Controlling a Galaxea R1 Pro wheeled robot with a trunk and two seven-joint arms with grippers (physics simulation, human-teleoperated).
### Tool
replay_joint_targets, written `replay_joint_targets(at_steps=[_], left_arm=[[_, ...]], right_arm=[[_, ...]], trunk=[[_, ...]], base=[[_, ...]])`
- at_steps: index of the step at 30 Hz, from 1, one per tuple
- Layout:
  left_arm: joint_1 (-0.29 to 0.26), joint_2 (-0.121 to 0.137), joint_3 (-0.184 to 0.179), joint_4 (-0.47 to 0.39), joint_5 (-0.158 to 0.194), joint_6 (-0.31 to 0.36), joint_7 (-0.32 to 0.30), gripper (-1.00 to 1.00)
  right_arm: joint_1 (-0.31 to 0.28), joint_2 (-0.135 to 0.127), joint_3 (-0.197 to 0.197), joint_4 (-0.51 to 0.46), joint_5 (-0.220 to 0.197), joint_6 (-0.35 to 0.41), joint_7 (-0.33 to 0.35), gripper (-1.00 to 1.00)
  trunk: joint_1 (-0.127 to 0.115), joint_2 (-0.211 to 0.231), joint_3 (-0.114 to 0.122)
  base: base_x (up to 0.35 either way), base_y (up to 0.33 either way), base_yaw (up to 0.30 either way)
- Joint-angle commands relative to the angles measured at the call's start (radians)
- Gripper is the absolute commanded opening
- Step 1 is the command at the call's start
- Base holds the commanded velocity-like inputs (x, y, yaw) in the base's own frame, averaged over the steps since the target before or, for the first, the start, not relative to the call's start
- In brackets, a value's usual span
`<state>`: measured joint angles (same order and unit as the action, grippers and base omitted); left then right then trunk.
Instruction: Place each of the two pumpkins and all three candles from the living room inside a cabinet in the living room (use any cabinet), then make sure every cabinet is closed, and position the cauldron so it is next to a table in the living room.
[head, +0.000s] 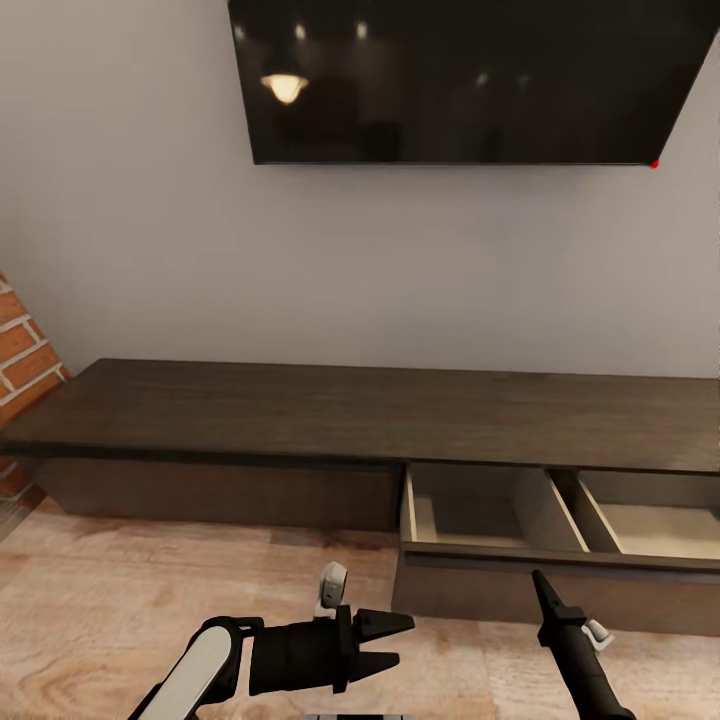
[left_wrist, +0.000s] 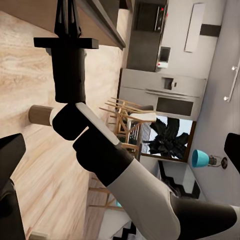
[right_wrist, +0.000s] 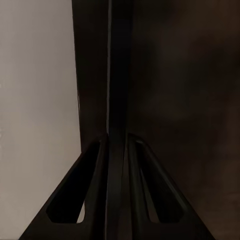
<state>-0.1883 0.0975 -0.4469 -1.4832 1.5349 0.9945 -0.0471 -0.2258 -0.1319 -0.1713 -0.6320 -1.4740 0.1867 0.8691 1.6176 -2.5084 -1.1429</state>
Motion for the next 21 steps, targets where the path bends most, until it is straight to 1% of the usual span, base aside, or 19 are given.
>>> replay_joint_targets(at_steps=[1,7,12,15,21], left_arm=[[0.0,0.001,-0.001,0.0,-0.004,0.001,-0.005,1.0],[0.0,0.001,0.0,0.0,-0.004,0.001,-0.005,1.0],[0.0,0.001,-0.001,-0.001,-0.004,0.001,-0.005,1.0],[0.0,0.001,-0.001,-0.002,-0.004,0.001,-0.005,1.0],[0.0,0.0,-0.001,-0.002,-0.004,0.001,-0.005,1.0]], right_arm=[[-0.001,0.0,-0.034,-0.003,-0.028,0.017,0.017,-1.0],[-0.001,-0.001,-0.034,-0.002,-0.028,0.016,0.017,-1.0],[-0.001,0.0,-0.034,-0.002,-0.028,0.016,0.016,-1.0],[-0.001,-0.001,-0.034,-0.002,-0.028,0.016,0.015,-1.0],[-0.001,0.0,-0.033,-0.002,-0.028,0.016,0.011,-1.0]], trunk=[[0.0,0.0,-0.001],[0.0,0.0,-0.001],[0.0,0.0,-0.001],[0.0,0.0,-0.001],[0.0,0.0,-0.001]], base=[[-0.022,0.0,0.0],[-0.097,0.0,0.0],[-0.043,0.0,0.0],[-0.143,0.0,0.0],[-0.028,0.0,0.0]])
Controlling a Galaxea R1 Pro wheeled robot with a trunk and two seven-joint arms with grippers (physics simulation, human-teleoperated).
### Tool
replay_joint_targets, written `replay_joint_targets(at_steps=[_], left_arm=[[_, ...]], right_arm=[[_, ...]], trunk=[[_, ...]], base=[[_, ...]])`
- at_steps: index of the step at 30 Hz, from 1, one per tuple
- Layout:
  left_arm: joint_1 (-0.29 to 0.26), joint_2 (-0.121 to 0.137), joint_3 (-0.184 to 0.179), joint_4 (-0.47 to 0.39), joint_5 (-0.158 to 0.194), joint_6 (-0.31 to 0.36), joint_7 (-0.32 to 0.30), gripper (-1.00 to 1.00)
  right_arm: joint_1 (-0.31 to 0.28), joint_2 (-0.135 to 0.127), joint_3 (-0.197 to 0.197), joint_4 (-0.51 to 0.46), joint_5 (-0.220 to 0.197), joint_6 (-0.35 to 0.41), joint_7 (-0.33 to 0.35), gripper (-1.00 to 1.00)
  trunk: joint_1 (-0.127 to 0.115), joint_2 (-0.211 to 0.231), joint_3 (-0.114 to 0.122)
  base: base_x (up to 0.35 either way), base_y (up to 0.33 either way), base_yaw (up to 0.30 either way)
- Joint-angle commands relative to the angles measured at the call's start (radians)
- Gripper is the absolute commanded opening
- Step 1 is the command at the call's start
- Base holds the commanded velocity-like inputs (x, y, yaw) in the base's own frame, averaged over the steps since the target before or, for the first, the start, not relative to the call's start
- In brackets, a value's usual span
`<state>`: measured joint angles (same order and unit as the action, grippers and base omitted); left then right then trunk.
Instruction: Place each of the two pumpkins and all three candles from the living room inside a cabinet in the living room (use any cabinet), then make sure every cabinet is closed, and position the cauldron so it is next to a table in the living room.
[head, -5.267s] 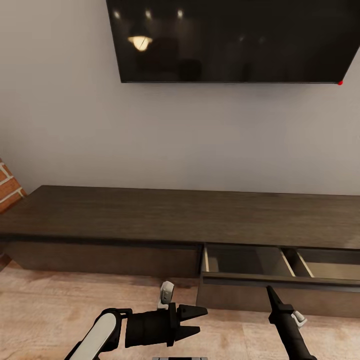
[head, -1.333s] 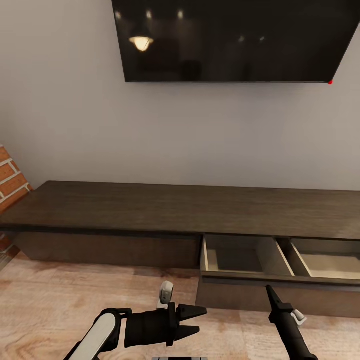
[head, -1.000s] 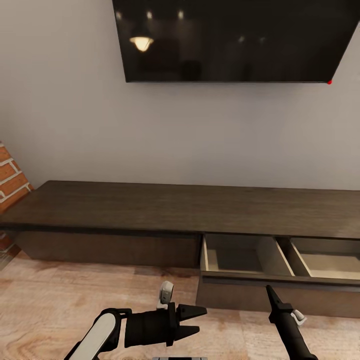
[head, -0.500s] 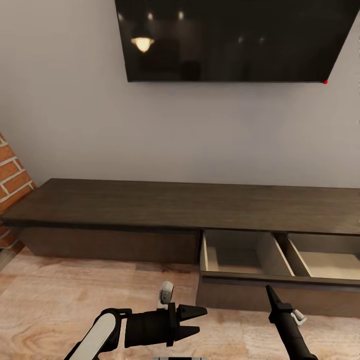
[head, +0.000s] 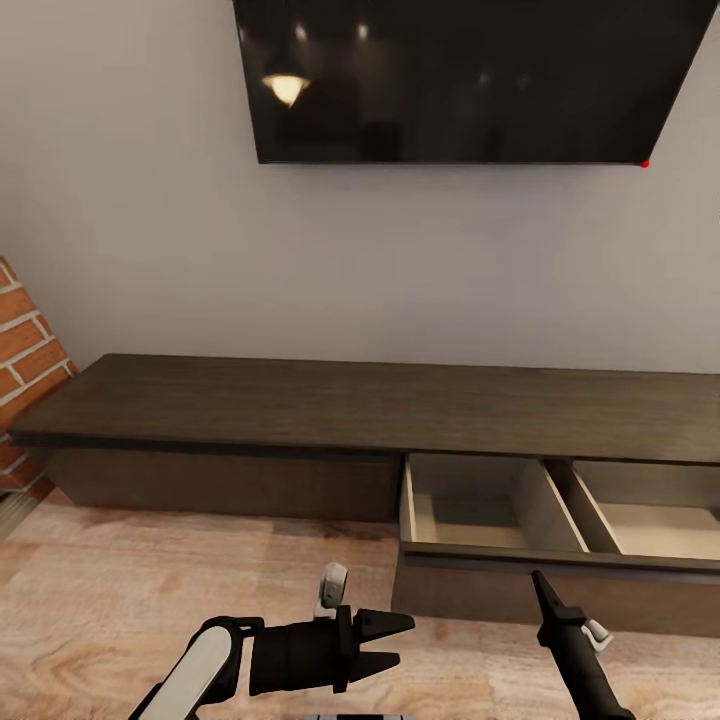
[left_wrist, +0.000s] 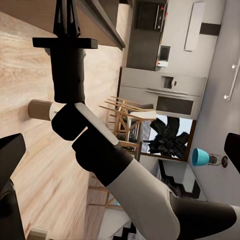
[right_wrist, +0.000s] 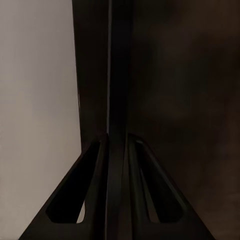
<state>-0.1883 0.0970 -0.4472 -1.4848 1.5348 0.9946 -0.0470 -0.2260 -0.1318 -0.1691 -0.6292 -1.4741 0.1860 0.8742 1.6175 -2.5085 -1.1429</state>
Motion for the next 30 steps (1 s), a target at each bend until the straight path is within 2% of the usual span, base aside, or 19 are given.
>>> replay_joint_targets(at_steps=[1,30], left_arm=[[0.0,0.0,-0.001,0.0,-0.004,0.001,-0.005,1.0],[0.0,0.0,-0.002,-0.002,-0.004,0.001,-0.005,1.0]], right_arm=[[-0.001,-0.001,-0.035,-0.004,-0.027,0.016,0.005,-1.0],[-0.001,-0.001,-0.036,-0.003,-0.026,-0.008,-0.004,-1.0]], trunk=[[0.0,0.0,-0.001],[0.0,0.0,-0.001]], base=[[-0.004,0.0,0.0],[0.0,0.0,0.0]])
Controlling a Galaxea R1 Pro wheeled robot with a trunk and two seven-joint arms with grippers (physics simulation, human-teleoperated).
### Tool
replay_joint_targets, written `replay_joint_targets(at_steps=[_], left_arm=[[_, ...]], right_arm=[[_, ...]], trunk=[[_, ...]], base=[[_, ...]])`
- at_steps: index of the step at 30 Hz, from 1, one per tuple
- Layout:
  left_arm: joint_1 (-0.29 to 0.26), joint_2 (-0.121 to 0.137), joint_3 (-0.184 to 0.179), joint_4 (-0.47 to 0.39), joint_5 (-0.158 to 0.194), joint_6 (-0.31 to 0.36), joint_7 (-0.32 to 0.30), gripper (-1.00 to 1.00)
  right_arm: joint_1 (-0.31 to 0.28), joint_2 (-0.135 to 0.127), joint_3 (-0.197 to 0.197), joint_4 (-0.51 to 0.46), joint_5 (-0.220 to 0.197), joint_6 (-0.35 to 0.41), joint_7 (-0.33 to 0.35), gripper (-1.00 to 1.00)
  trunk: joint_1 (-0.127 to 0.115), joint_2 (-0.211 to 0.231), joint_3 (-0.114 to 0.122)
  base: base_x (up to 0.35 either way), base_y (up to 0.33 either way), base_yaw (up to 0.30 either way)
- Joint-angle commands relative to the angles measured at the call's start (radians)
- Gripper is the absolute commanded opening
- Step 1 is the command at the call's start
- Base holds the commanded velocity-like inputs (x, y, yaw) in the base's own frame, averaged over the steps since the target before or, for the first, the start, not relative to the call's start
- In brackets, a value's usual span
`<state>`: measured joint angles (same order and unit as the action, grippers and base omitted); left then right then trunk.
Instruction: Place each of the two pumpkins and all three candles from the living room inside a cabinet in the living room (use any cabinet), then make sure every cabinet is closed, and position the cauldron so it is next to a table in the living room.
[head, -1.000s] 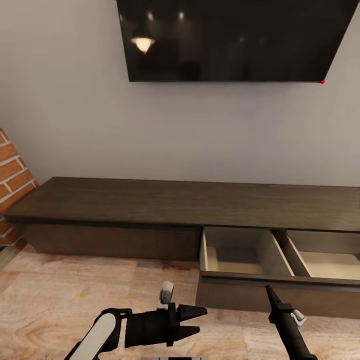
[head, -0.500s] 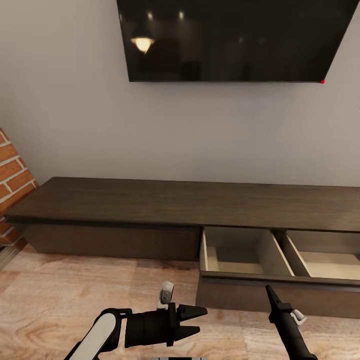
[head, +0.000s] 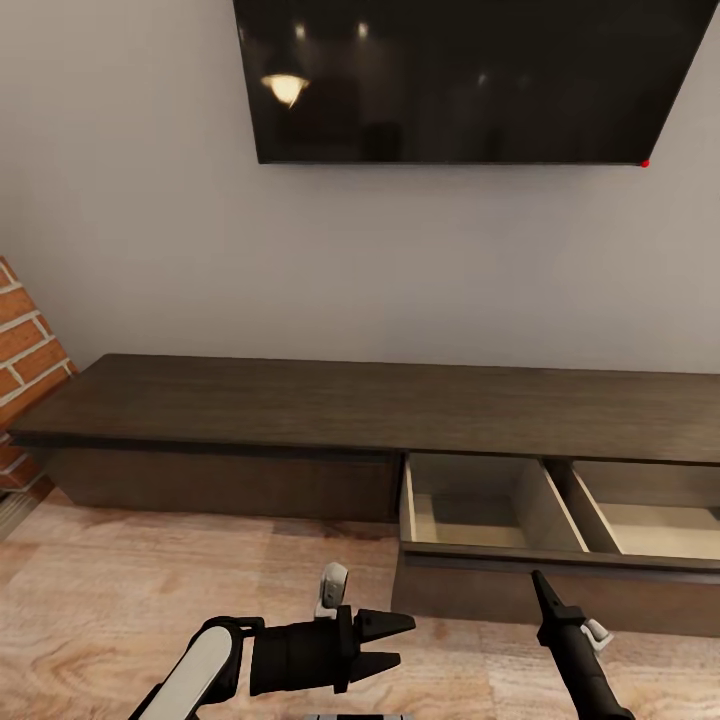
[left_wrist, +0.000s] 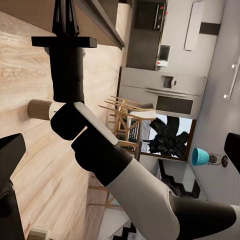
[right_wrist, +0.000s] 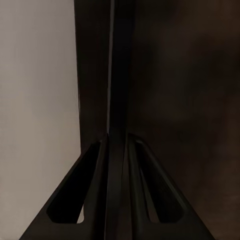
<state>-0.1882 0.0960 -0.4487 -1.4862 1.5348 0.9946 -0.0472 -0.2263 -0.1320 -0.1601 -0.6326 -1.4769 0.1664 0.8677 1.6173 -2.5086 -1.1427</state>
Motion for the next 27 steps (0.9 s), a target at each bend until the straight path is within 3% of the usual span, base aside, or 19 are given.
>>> replay_joint_targets(at_steps=[1,27], left_arm=[[0.0,0.001,-0.001,0.0,-0.004,0.001,-0.005,1.0],[0.0,0.001,0.0,0.0,-0.004,0.001,-0.005,1.0]], right_arm=[[-0.001,-0.001,-0.045,0.001,-0.023,0.012,0.002,-1.0],[-0.001,-0.001,-0.047,0.03,-0.023,0.016,0.001,-1.0]], trunk=[[0.0,0.0,-0.001],[0.0,0.0,-0.001]], base=[[0.0,0.0,0.0],[-0.065,0.0,0.0]])
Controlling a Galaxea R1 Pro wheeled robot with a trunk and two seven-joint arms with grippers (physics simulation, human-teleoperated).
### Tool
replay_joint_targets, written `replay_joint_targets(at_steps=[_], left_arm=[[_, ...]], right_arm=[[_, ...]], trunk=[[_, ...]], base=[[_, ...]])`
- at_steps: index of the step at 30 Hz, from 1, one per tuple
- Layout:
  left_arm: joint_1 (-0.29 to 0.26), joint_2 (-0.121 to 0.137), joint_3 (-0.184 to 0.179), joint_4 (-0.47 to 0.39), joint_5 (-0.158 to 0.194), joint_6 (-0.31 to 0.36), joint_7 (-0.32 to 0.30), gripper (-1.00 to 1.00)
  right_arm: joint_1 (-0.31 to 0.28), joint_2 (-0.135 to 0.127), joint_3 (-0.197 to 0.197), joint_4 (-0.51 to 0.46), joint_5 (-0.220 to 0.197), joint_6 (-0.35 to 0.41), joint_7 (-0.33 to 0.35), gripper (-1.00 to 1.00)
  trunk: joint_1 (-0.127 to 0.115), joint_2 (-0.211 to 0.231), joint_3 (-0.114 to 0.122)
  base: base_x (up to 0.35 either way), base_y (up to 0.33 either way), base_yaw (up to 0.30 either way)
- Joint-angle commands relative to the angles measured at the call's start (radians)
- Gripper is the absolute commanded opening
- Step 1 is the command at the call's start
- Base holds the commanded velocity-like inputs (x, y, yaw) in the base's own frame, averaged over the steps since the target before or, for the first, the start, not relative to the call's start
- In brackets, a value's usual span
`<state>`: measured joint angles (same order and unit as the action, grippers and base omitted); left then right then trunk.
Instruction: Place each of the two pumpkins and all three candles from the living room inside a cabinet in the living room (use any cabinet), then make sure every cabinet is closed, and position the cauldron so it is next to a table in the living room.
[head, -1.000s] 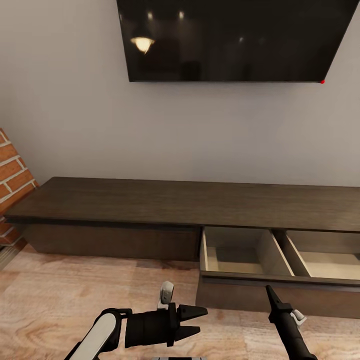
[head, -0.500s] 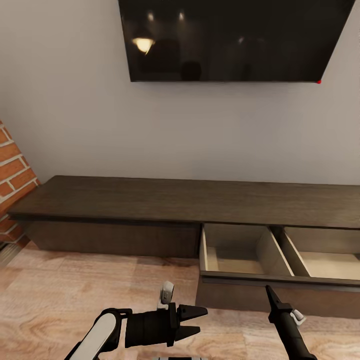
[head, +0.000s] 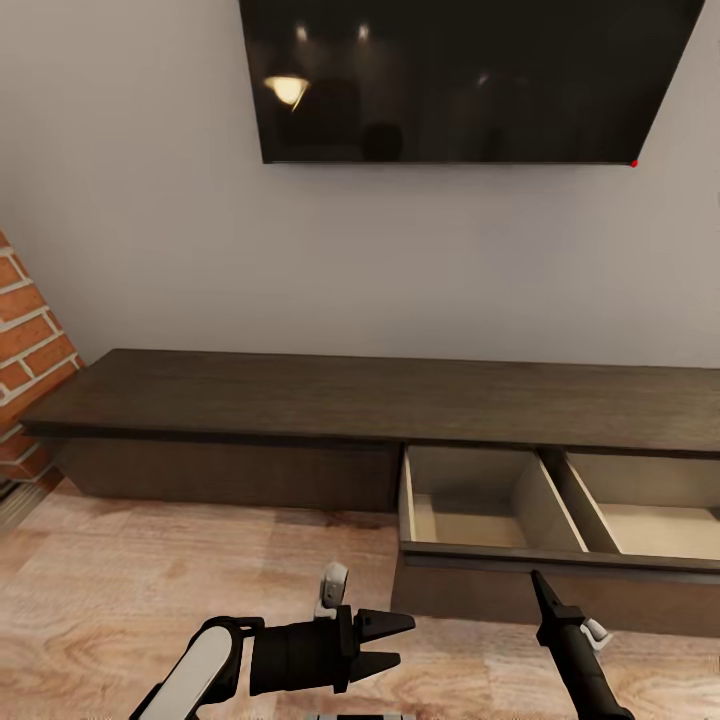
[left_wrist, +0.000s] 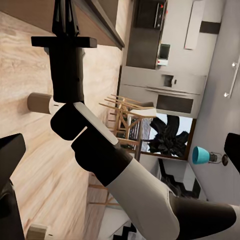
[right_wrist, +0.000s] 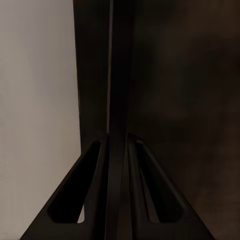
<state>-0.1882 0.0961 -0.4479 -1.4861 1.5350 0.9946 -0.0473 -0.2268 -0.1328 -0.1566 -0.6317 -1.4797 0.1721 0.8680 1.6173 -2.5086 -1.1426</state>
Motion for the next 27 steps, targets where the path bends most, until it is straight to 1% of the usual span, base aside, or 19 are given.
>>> replay_joint_targets(at_steps=[1,27], left_arm=[[0.0,0.001,0.0,0.0,-0.004,0.001,-0.005,1.0],[0.0,0.001,0.0,0.0,-0.004,0.001,-0.005,1.0]], right_arm=[[0.0,-0.001,-0.05,0.029,-0.021,0.01,0.0,-1.0],[0.0,-0.001,-0.05,0.029,-0.021,0.01,0.0,-1.0]], trunk=[[0.0,0.0,-0.001],[0.0,0.0,-0.001]], base=[[-0.044,0.0,0.0],[-0.034,0.0,0.0]])
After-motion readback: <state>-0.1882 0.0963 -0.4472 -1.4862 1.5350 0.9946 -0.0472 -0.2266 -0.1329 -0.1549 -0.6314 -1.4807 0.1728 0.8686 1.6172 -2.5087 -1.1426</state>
